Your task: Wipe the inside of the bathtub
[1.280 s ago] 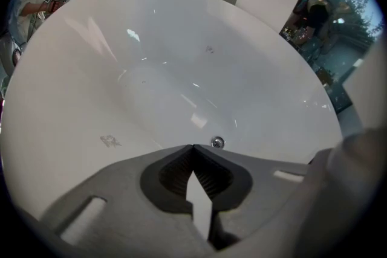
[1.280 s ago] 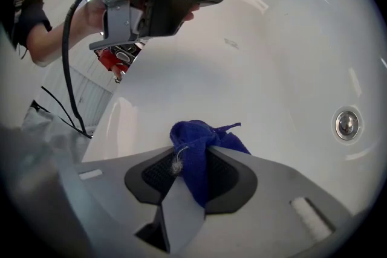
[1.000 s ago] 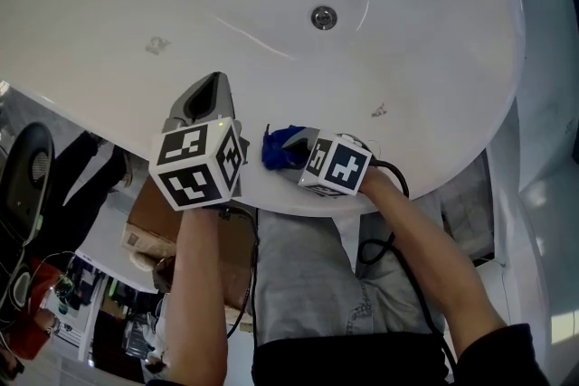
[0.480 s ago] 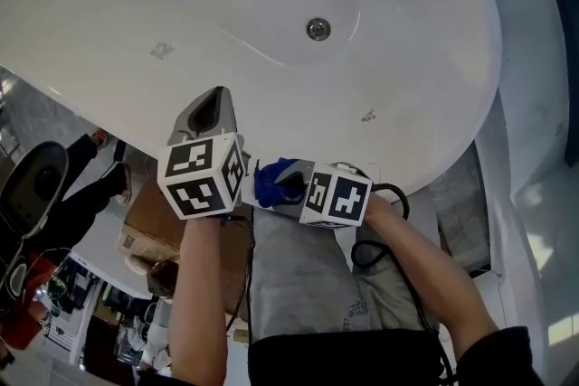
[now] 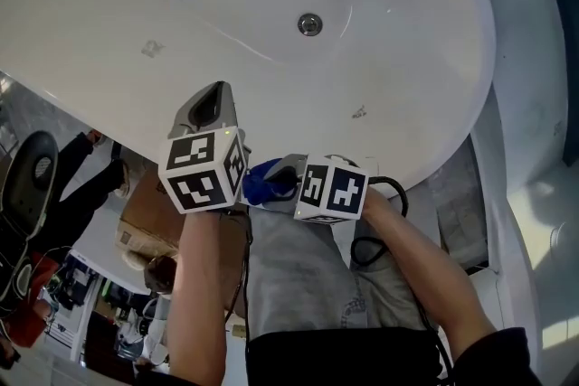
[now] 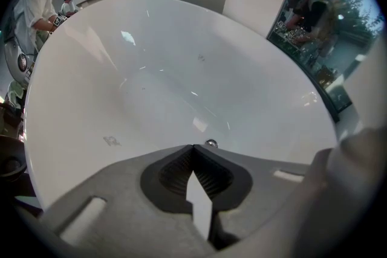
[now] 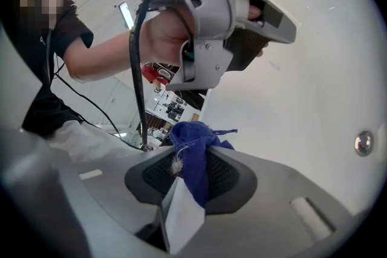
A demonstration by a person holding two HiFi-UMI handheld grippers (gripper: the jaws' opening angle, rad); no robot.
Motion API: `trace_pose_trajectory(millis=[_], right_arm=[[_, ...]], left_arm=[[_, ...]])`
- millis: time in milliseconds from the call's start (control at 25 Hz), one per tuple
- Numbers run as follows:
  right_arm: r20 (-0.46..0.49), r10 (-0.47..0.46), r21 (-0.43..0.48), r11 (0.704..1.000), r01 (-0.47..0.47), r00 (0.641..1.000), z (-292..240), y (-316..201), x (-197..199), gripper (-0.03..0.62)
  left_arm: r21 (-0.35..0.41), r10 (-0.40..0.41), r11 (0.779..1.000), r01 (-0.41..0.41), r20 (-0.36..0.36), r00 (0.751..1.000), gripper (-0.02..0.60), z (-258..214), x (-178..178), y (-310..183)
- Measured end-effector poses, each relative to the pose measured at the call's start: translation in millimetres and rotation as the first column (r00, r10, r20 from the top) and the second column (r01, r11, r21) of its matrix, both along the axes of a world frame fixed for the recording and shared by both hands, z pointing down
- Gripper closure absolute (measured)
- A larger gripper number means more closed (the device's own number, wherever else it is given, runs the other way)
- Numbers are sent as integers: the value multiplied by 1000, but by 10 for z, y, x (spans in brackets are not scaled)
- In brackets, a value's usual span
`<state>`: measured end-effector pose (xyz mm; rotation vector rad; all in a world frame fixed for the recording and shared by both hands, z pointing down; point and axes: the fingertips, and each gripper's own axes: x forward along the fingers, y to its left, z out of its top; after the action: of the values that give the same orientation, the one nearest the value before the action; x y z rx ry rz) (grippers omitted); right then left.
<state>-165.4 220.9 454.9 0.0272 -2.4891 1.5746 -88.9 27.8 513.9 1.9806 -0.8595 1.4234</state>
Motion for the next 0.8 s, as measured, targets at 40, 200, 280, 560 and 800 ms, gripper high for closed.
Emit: trace_pose_trajectory(millis=[40, 200, 280, 560, 800], right_arm=[[-17, 17, 5, 1000, -17, 1000, 47, -58, 67, 468], [-90, 91, -8, 996, -92, 992, 321, -260, 418, 468], [-116, 133, -45, 989, -139, 984, 480, -313, 620, 468], [-256, 211, -84, 967, -239, 943, 1216, -545, 1207, 468], [-346, 182, -54, 975, -214, 920, 1807, -827, 1381, 468]], left_arm=[[7, 0, 1000, 0, 2, 1000, 578, -6, 23, -17], [8, -40, 999, 40, -10, 999, 578, 16, 79, -47], [-2, -55, 998, 55, -16, 998, 578, 72, 102, -13], [-37, -145, 989, 144, -44, 988, 578, 412, 89, 95], [-65, -276, 960, 271, -90, 957, 578, 766, 35, 208]])
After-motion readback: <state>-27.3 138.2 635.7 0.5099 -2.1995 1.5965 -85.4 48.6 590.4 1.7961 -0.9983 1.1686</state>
